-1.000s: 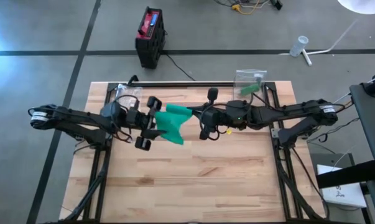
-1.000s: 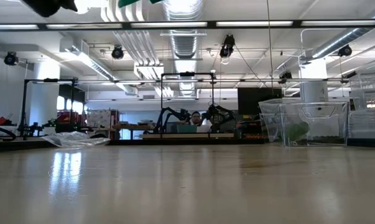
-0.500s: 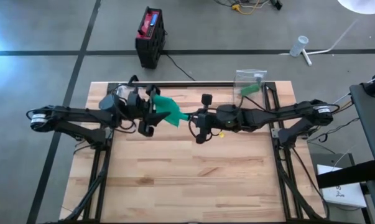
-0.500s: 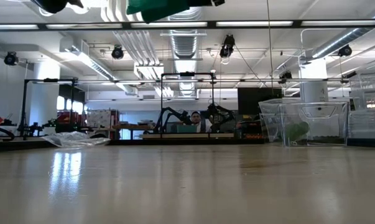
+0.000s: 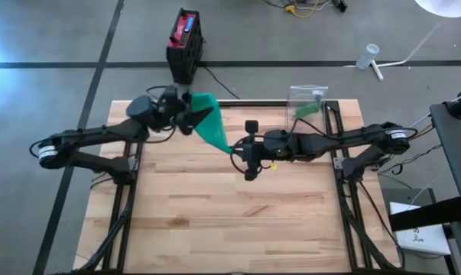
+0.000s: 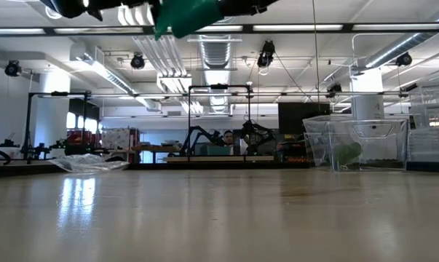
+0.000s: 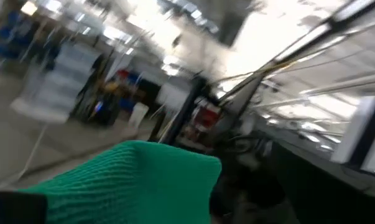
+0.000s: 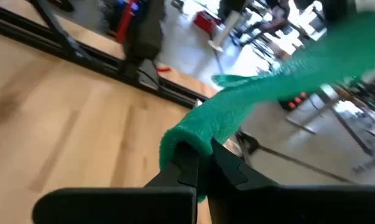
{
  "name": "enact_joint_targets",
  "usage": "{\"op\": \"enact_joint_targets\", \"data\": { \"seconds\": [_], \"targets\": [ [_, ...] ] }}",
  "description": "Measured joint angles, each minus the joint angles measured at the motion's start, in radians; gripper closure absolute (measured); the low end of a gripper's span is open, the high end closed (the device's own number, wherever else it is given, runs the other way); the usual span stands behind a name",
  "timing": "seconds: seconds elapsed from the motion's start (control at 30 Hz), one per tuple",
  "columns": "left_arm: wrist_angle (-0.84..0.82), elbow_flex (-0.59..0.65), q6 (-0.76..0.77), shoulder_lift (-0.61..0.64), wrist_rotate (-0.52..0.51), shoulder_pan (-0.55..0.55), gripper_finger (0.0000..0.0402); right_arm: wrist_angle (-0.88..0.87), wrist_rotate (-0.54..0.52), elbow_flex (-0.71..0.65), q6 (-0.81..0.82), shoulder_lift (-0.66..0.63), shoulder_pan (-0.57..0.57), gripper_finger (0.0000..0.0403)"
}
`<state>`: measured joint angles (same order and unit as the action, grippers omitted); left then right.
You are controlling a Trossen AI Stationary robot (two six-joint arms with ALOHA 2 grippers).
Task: Roll bandage
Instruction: Roll the dark green bandage
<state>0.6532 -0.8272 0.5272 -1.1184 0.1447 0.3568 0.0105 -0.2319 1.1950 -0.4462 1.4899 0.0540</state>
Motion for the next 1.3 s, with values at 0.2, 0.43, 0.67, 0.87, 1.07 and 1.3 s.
{"op": "enact_joint_targets", "data": {
  "seconds": [0.2, 0.43, 0.67, 0.87, 1.07, 1.3],
  "targets": [
    [-0.068, -0.032, 0.011, -0.068, 0.116, 0.106, 0.0038, -0.009, 0.119, 0.000, 0.004, -0.001, 0.000, 0.0400],
    [-0.209, -0.029, -0.170, -0.056, 0.288, 0.214, 0.0042, -0.009, 0.240, 0.012, 0.012, -0.001, 0.005, 0.0400],
    [-0.236, -0.026, -0.212, -0.032, 0.418, 0.219, 0.0058, -0.018, 0.325, 0.035, 0.070, -0.010, 0.008, 0.0400],
    [-0.070, -0.028, -0.188, -0.031, 0.584, 0.152, 0.0052, -0.022, 0.280, 0.038, 0.093, 0.001, -0.005, 0.0400],
    [-0.214, -0.116, -0.366, -0.030, 0.698, 0.174, 0.0052, -0.065, 0.366, 0.038, 0.144, 0.006, -0.007, 0.0400],
    [-0.697, -0.287, -0.536, -0.084, 0.791, 0.170, 0.0059, -0.067, 0.471, 0.040, 0.263, 0.022, -0.006, 0.0400]
  ]
}}
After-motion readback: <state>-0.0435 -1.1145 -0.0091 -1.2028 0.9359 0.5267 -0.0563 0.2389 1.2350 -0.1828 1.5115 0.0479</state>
